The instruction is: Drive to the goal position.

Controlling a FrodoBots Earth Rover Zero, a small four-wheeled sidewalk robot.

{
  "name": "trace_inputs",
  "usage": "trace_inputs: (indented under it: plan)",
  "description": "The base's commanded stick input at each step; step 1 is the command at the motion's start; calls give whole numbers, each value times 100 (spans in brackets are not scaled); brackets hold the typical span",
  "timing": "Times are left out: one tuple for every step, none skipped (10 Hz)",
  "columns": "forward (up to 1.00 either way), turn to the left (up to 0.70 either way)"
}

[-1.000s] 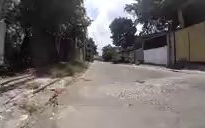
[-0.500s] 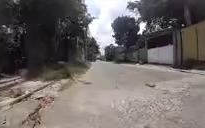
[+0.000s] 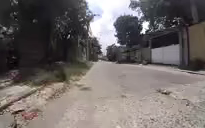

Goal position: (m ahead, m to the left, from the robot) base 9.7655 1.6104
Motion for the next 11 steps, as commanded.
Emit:
trace_inputs:
  plan:
    - [100, 0]
    - [100, 0]
    - [100, 0]
    - [100, 0]
    - [100, 0]
    - [100, 0]
    - [100, 0]
    - [100, 0]
    - [100, 0]
    - [100, -18]
    - [100, -36]
